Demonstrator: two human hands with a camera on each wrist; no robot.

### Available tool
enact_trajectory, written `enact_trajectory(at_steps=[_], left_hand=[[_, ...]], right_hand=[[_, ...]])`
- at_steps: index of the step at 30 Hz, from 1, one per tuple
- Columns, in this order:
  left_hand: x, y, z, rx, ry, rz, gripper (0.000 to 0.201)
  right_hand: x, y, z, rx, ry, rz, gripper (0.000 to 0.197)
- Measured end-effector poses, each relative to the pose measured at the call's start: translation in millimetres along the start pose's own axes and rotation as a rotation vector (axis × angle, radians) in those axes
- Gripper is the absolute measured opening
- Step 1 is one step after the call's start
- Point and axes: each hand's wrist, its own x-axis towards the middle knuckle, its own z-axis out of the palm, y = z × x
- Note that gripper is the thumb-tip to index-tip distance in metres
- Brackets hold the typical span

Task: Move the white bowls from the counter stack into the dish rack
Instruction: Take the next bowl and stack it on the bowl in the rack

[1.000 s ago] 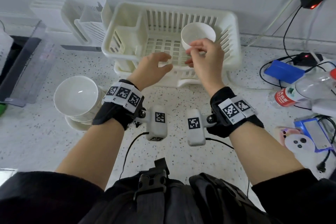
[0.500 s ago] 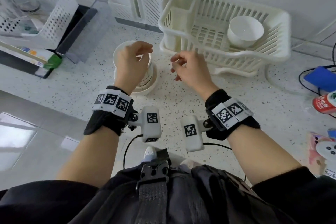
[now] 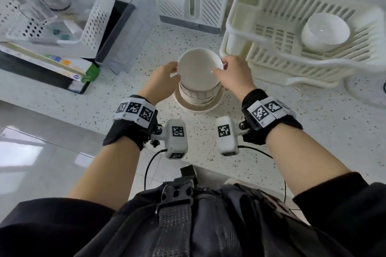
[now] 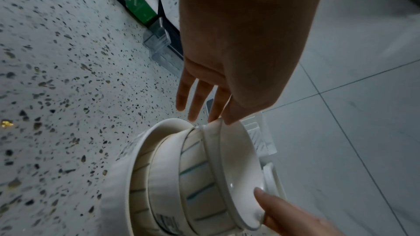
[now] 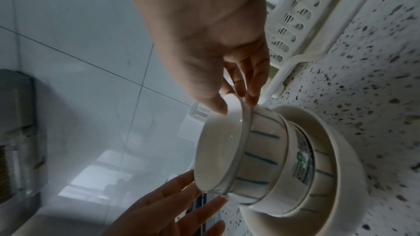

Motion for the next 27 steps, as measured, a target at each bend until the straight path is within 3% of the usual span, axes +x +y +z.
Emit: enact_trajectory(at_steps=[3,5,14,18,20,24,25,27], left_hand=[[9.7,-4.7,-3.5,-0.026,-0.028,0.042,0.038],[15.8,-8.0,-4.5,-0.063,-0.035,0.054,0.037],[23.0,-7.0,-7.0,-0.174,-0.039,0.08,0.035],[23.6,-2.7,-7.5,-0.216,-0.044,0.084,0.028],[23.8,1.1,-6.7,-0.252,-0.024,0.092,0.026],[23.6,13.0,-4.0,-0.308,0.049,0.122,0.069],[22.8,18.9,-2.8,-0.326,0.058,0.139,0.075],[20.2,35.0,1.5,-0.377,0.046,0.193,0.066]], right_hand=[[8.7,-0.5,7.5,-0.027,0.043,0.036,0.04],[13.2,0.1,10.8,-0.043,0.067,0.059,0.044],[13.8,-9.1,13.0,-0.218,0.086,0.075,0.043],[11.8,-8.8,7.3,-0.114,0.103,0.075,0.021],[8.1,-9.7,2.3,0.003,0.093,0.089,0.024],[0.7,-6.8,-9.5,0.089,0.108,0.089,0.02],[-1.4,-4.5,-15.1,0.111,0.12,0.095,0.018],[-5.3,3.6,-27.6,0.172,0.13,0.121,0.019]])
